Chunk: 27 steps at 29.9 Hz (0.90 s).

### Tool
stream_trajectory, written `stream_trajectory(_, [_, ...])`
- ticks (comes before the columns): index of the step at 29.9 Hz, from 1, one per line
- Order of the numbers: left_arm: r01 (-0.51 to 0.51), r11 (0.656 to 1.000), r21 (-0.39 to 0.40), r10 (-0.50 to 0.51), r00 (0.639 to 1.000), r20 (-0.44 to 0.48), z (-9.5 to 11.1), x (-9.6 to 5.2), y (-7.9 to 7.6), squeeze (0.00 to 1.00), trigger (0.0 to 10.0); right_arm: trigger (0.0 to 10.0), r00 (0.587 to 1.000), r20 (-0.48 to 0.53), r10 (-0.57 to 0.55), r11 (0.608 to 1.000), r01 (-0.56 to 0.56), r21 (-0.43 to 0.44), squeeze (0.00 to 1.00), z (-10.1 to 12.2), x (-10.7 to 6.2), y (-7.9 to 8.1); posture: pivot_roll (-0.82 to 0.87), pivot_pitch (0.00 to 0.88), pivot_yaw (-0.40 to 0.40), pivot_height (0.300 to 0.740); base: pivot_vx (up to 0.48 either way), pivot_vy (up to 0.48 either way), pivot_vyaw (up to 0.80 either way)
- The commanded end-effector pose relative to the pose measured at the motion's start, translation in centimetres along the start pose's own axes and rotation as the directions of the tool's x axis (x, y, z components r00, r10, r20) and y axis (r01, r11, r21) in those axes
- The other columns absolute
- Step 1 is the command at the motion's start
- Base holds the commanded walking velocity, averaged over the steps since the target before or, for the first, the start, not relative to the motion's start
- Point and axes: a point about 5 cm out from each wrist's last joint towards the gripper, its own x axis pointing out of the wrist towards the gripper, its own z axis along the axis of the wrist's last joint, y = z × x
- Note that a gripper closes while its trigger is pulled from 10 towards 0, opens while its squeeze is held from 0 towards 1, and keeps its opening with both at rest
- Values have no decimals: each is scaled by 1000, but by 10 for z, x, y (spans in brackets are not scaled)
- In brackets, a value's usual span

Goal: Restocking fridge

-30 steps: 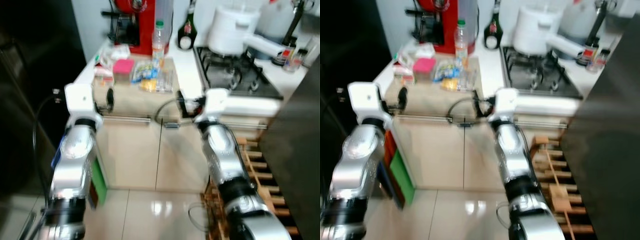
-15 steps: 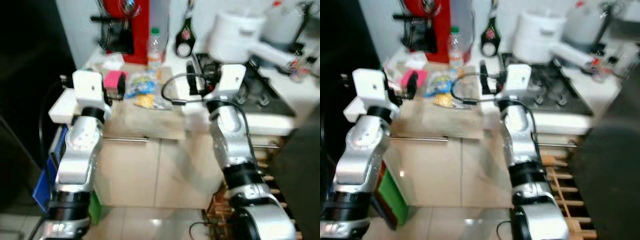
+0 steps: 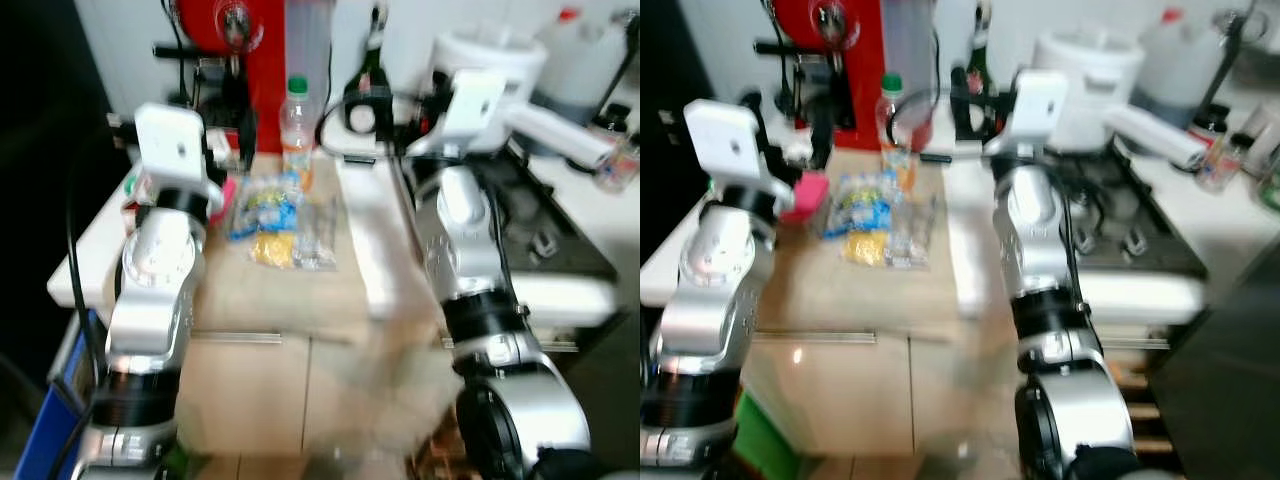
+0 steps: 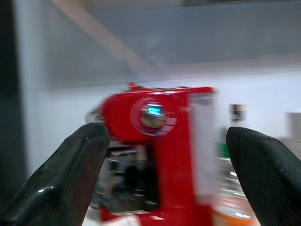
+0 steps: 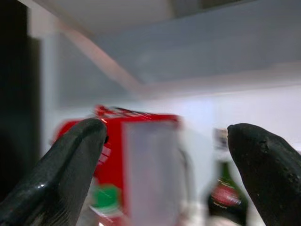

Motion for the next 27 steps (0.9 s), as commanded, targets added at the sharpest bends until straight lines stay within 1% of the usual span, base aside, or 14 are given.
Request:
stream_trajectory(1, [-42, 999, -29, 42, 999, -2, 3, 1, 6, 0, 10000, 10000, 1000, 12, 18, 1000, -19, 16, 0, 9, 8, 1, 37, 0, -33, 740, 469, 0, 0])
stream_trajectory(3, [-53, 998, -23, 53, 999, -7, 3, 2, 7, 0, 10000, 10000, 1000, -4, 30, 999, -29, 31, 0, 8, 8, 1, 36, 0, -34, 740, 281, 0, 0])
stream_trajectory(4, [-48, 997, -54, 48, 999, -3, 5, 3, 7, 0, 10000, 10000, 998, -33, 59, 997, -57, 43, 0, 5, 8, 3, 36, 0, -36, 740, 0, 0, 0])
stream_trajectory(10, [-30, 998, -59, 29, 1000, -3, 7, 5, 5, 0, 10000, 10000, 992, -52, 117, 992, -115, 48, 0, 1, 6, 12, 32, 0, -33, 740, 0, 0, 0])
stream_trajectory(14, [-26, 997, -71, 25, 1000, -11, 7, 6, 4, 0, 10000, 10000, 984, -87, 153, 986, -146, 82, 0, -1, 7, 15, 27, 0, -31, 740, 0, 0, 0])
stream_trajectory(18, [-16, 997, -81, 15, 1000, -16, 7, 6, 3, 0, 10000, 10000, 976, -121, 184, 981, -174, 85, 0, -5, 7, 16, 28, 0, -30, 740, 0, 0, 0])
stream_trajectory(23, [8, 997, -81, -10, 1000, -21, 6, 6, 0, 0, 10000, 10000, 970, -157, 188, 981, -179, 72, 0, -12, 9, 16, 32, 0, -30, 740, 0, 0, 0])
stream_trajectory(25, [20, 997, -80, -22, 999, -24, 6, 7, -1, 0, 10000, 10000, 968, -168, 186, 982, -176, 71, 0, -13, 11, 15, 34, 0, -29, 740, 0, 0, 0])
stream_trajectory(27, [34, 996, -78, -37, 999, -30, 5, 6, -3, 0, 10000, 10000, 964, -181, 194, 980, -185, 69, 0, -15, 15, 18, 40, 0, -32, 740, 0, 0, 0])
